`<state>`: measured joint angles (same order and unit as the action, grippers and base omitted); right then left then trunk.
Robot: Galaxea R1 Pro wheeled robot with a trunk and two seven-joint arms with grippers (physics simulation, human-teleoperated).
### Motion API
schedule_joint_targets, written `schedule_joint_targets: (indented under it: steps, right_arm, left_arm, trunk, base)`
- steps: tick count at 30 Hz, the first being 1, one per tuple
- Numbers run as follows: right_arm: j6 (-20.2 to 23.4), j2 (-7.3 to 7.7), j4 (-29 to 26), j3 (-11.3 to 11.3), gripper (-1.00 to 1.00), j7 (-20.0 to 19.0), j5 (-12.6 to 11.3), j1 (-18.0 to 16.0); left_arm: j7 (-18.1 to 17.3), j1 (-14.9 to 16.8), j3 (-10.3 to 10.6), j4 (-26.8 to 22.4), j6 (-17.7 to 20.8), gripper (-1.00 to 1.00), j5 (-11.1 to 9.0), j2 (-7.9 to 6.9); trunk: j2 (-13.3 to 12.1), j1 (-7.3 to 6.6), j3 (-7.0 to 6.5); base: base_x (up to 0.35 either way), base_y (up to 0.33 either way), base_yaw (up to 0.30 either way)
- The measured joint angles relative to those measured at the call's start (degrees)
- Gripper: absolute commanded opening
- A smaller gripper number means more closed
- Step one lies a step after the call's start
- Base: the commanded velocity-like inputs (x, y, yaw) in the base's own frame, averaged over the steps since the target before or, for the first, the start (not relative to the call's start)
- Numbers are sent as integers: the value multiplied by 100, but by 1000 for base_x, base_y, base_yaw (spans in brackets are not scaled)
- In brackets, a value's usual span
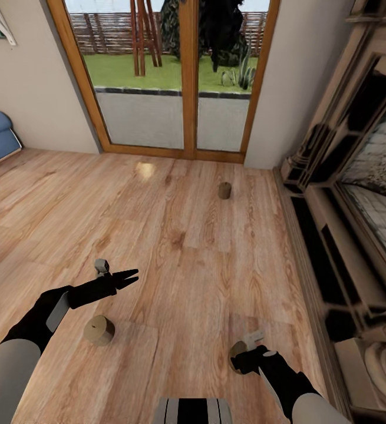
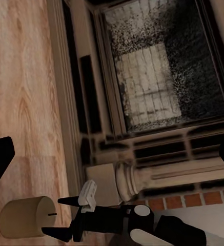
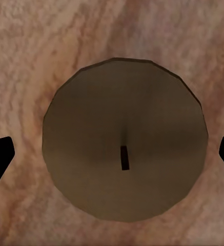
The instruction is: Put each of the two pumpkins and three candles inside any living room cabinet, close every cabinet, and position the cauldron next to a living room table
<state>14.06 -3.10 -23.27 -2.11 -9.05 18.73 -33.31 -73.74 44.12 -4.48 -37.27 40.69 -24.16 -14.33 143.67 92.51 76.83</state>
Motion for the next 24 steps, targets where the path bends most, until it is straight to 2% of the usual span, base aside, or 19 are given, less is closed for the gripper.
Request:
schedule_joint_targets:
  steps: [10,15,19,24]
  right_arm:
    - [0,-6,-19,0,100,0,-1,0]
    - [0,-6,-19,0,100,0,-1,1]
    - [0,-6,-20,0,100,0,-1,0]
    - [0,-6,-20,0,100,0,-1,0]
  left_arm:
    - [-22,0,-13,0,1,100,-9,-20]
    - [-160,0,-14,0,1,100,-10,-19]
    - [-307,0,-9,7,-3,100,-2,-32]
    - [-324,0,-9,3,-8,100,-1,-30]
  trunk:
    - [0,0,1]
    - [0,0,1]
    - [0,0,1]
    - [0,0,1]
  base:
    - [12,0,0]
    - [150,0,0]
    - [21,0,0]
    - [2,0,0]
